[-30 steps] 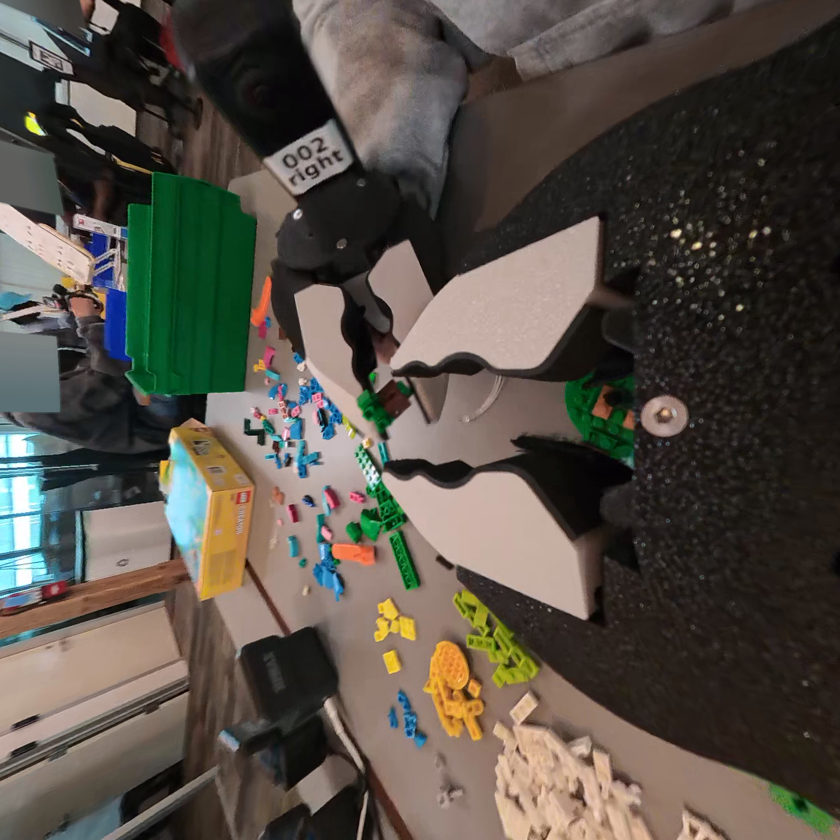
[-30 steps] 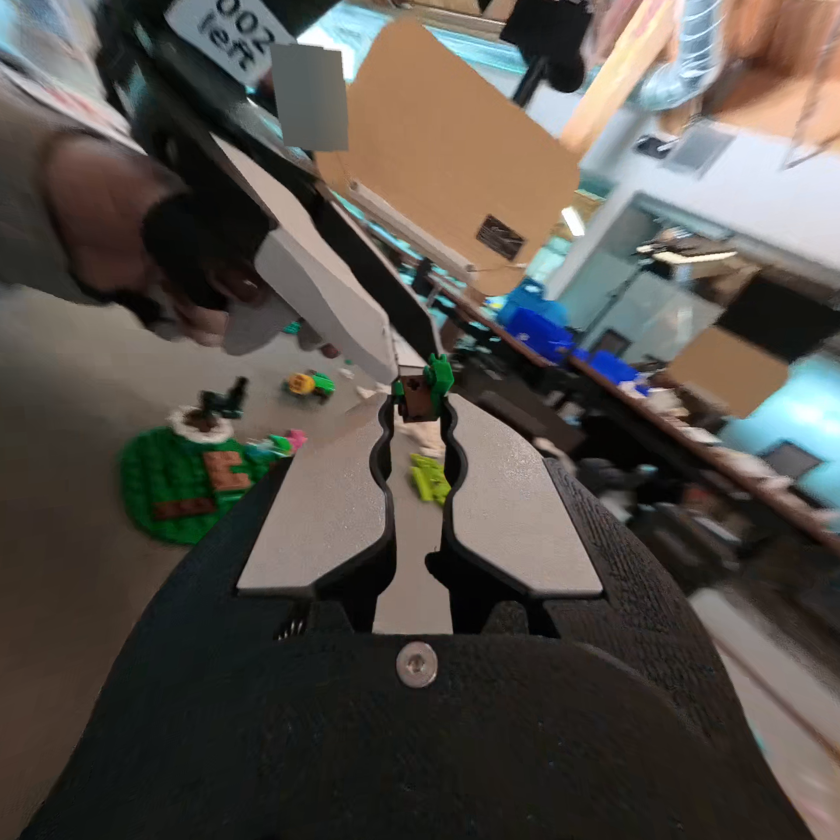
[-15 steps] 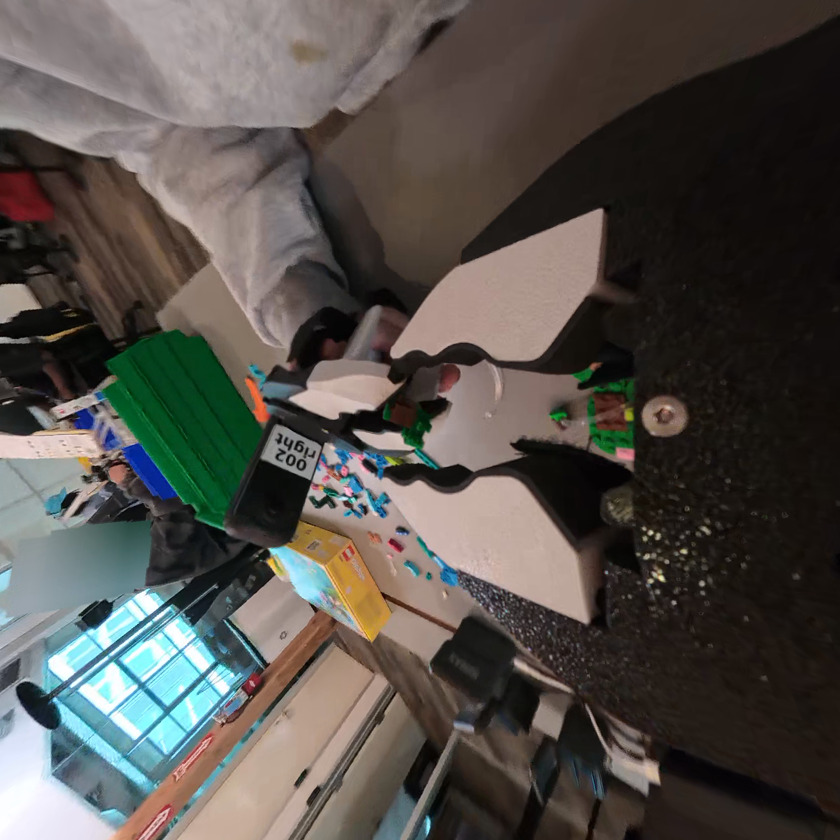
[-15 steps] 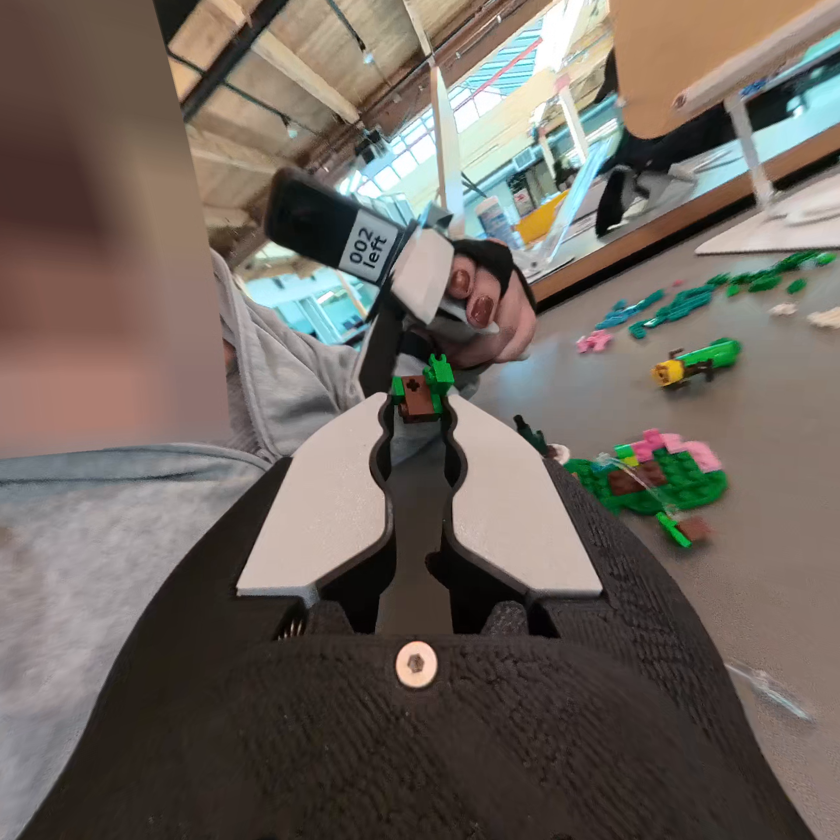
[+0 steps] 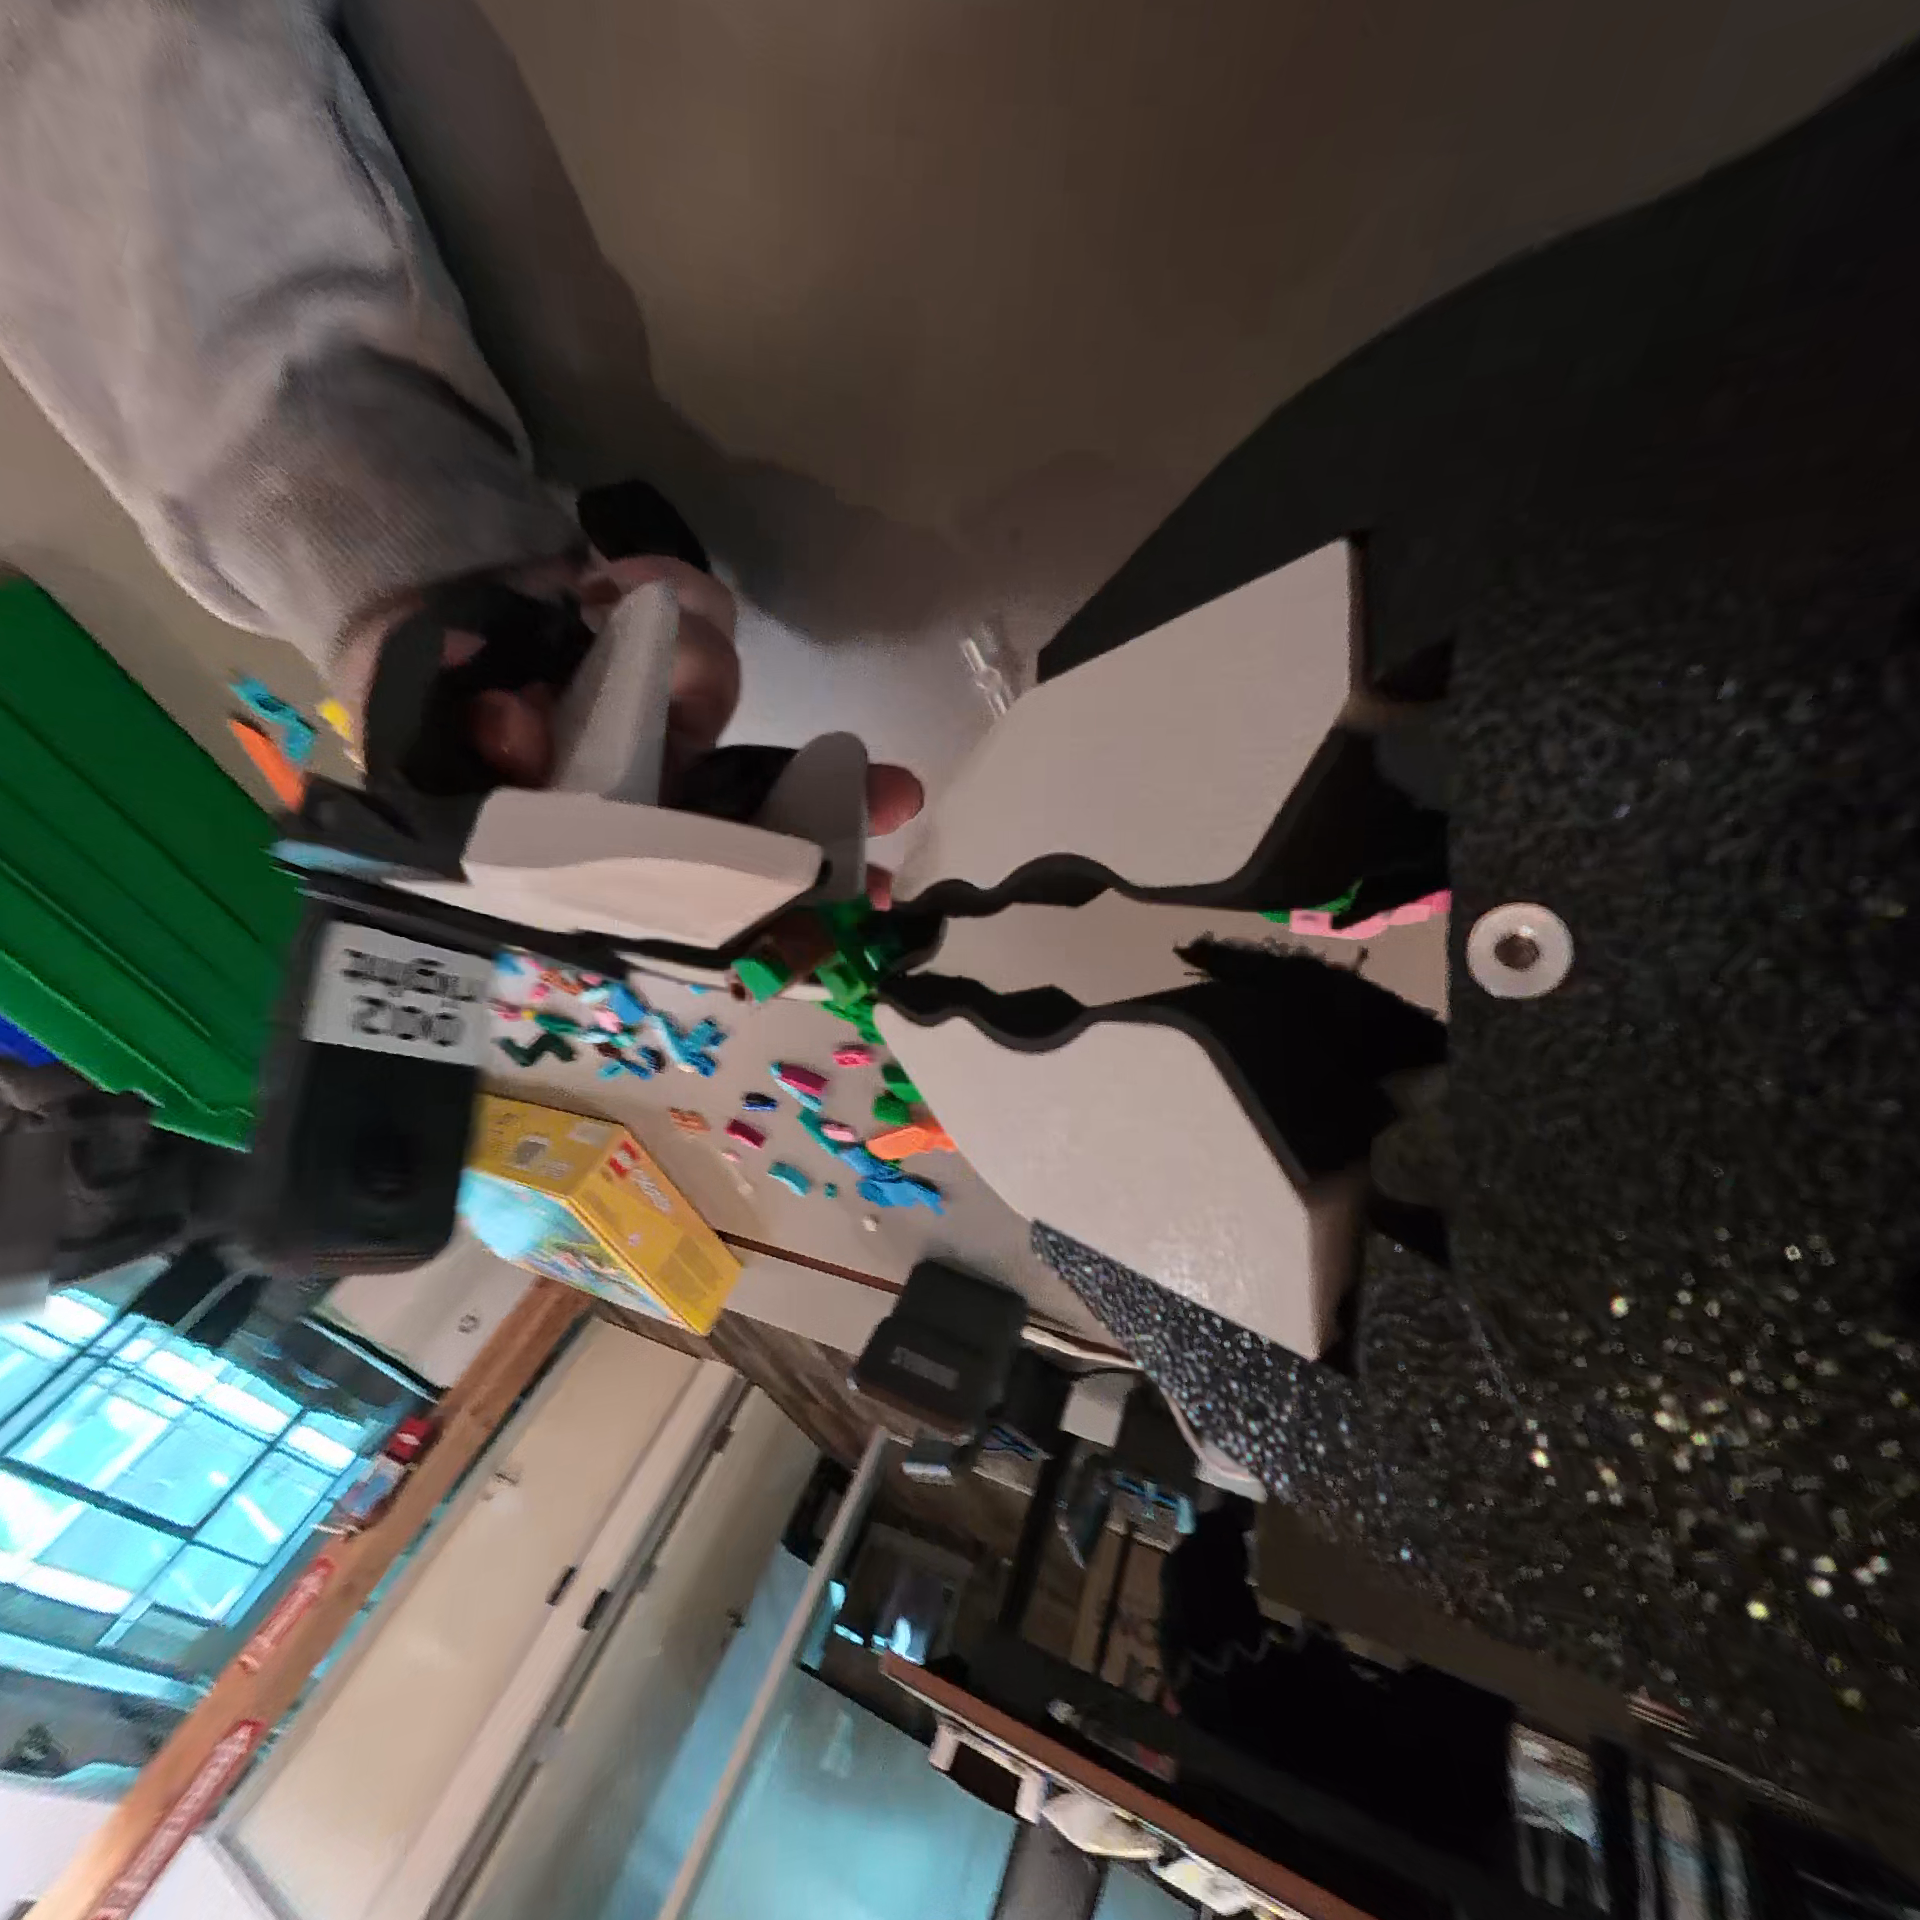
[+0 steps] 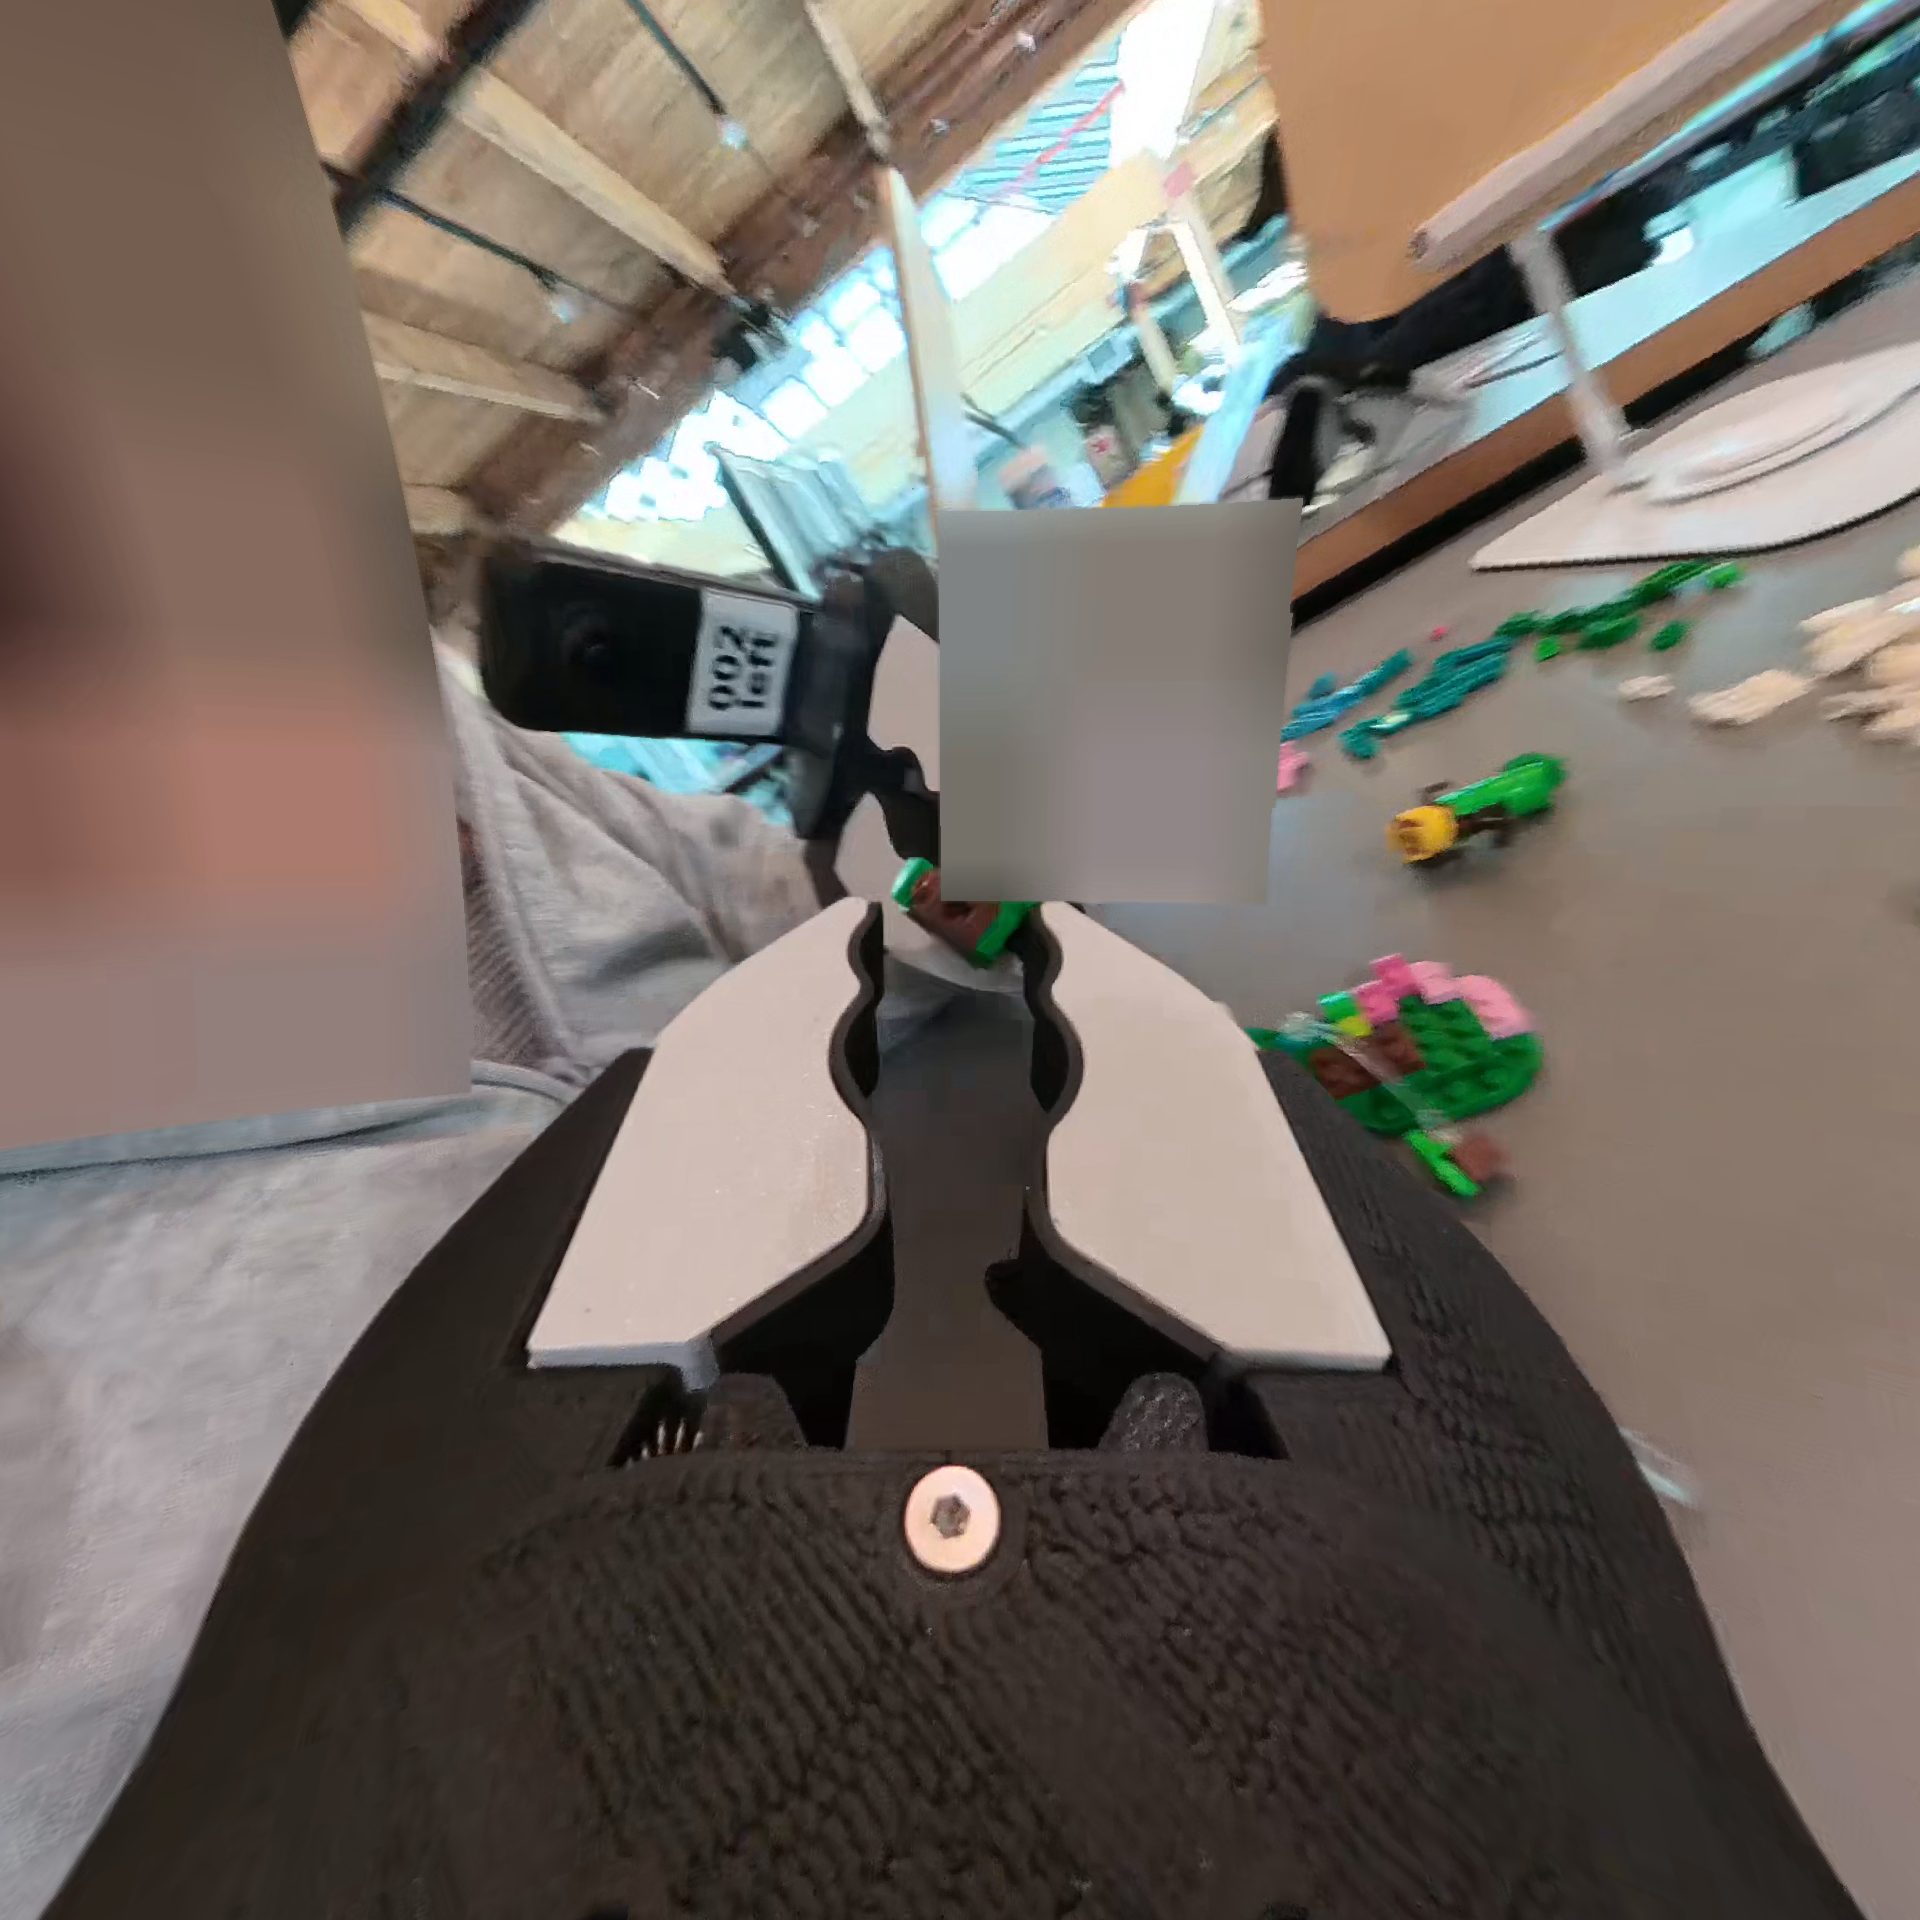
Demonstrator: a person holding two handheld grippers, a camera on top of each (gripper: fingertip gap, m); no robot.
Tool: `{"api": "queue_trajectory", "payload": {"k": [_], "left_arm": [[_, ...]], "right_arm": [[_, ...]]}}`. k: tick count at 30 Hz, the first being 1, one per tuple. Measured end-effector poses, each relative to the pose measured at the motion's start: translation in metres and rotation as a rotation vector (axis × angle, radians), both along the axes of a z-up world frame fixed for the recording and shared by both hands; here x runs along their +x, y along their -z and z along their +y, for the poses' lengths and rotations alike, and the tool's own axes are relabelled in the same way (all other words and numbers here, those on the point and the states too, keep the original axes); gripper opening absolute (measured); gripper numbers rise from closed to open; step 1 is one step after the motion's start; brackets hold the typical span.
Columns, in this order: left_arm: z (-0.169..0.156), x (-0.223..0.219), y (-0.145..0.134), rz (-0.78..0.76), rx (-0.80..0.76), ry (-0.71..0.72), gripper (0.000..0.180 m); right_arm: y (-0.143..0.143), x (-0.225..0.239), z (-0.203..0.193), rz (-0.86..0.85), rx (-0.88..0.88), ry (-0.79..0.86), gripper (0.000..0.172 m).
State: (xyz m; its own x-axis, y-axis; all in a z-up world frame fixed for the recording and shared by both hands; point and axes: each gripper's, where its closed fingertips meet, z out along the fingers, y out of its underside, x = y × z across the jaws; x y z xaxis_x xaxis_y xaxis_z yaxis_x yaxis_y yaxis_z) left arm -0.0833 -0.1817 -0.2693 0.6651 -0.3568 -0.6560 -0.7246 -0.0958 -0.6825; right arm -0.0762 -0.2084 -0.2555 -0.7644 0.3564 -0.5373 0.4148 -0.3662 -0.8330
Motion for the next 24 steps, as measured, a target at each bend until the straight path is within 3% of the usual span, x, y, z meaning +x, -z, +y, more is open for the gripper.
{"api": "queue_trajectory", "payload": {"k": [1,4,9,13,15,19,24], "left_arm": [[0.002,-0.003,0.004,0.015,-0.017,-0.027,0.011],[0.005,-0.005,0.011,0.049,-0.040,-0.049,0.011],[0.008,-0.008,0.019,0.046,-0.071,-0.072,0.010],[0.007,-0.027,0.026,0.063,-0.089,-0.177,0.015],[0.002,-0.030,0.029,0.005,-0.109,-0.189,0.018],[-0.009,-0.026,0.031,-0.145,-0.150,-0.171,0.025],[-0.012,-0.013,0.033,-0.260,-0.198,-0.116,0.032]], "right_arm": [[0.004,-0.003,0.002,0.019,0.072,0.046,0.026],[0.015,-0.007,0.004,0.069,0.253,0.136,0.023],[0.023,-0.009,0.009,0.069,0.341,0.169,0.022],[0.029,-0.013,0.037,0.096,0.489,0.295,0.027],[0.034,-0.007,0.055,0.085,0.579,0.337,0.028],[0.069,0.020,0.076,-0.065,0.818,0.302,0.031],[0.104,0.033,0.074,-0.172,0.966,0.220,0.036]]}}
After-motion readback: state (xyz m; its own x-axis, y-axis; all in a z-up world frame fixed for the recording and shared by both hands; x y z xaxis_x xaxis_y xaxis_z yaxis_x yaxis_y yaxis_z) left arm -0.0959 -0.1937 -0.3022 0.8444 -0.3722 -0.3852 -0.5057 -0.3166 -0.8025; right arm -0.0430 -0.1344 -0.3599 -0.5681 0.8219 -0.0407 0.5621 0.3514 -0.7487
